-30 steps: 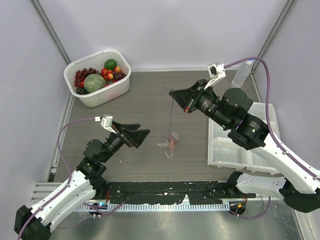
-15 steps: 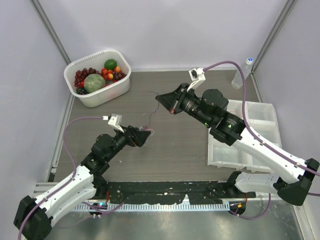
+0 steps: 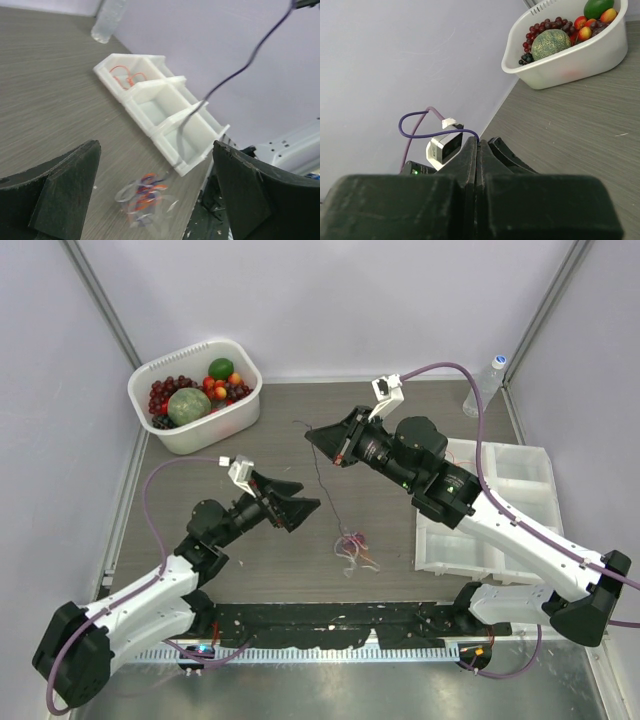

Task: Untangle the cables

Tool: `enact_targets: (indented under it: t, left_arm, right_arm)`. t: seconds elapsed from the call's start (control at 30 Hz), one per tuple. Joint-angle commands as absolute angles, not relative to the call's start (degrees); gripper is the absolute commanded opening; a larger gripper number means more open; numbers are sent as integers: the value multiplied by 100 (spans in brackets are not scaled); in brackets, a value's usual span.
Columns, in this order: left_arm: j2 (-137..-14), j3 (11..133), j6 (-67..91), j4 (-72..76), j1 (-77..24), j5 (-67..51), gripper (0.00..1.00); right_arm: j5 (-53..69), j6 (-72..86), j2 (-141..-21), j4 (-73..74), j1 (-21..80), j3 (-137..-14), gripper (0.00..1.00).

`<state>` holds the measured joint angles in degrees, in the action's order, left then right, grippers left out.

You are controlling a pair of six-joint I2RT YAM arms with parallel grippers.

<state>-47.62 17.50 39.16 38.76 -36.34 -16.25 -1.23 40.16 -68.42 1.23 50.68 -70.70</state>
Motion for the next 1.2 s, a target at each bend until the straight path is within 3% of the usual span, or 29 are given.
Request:
enact_targets:
  t: [0.0,0.1,0.4,0.57,0.7,0.87,0.97,1.17]
  left_arm:
    - [-5114,2364,4096,4763,-3621,-2312,98]
    - [-5386,2487,4078,5035,-3621,-2364,98]
    - [-6204,3138,3525,4692,-3621,-1811,81]
    - [-6582,3349,3323,4439,-3612,-1644,62]
    - [-6960,3217,3340,4140,-3621,-635,50]
    - [-8426,3041,3681,4676,-3507,-53,40]
    - [-9278,3252,4524,4605,-3165,-473,30]
    - [-9792,2769,5010,5906,-2866,-800,29]
  right_arm:
    - [-88,4166,-6785,-272,5089,-7145,1]
    - [202,4236,-6776,-369,5089,-7146,1]
    - [378,4316,-6794,-492,5089,-7286,1]
    - [474,4289,-6899,-351,5106,-7637,1]
    - [571,4342,-6969,-369,5098,-7953,1]
    - [1001,4588,-7207,-352,5089,-8823,1]
    - [1195,4711,-7330,-194,5098,-9638,1]
    - [1011,4194,-7365,649,5089,-11107,1]
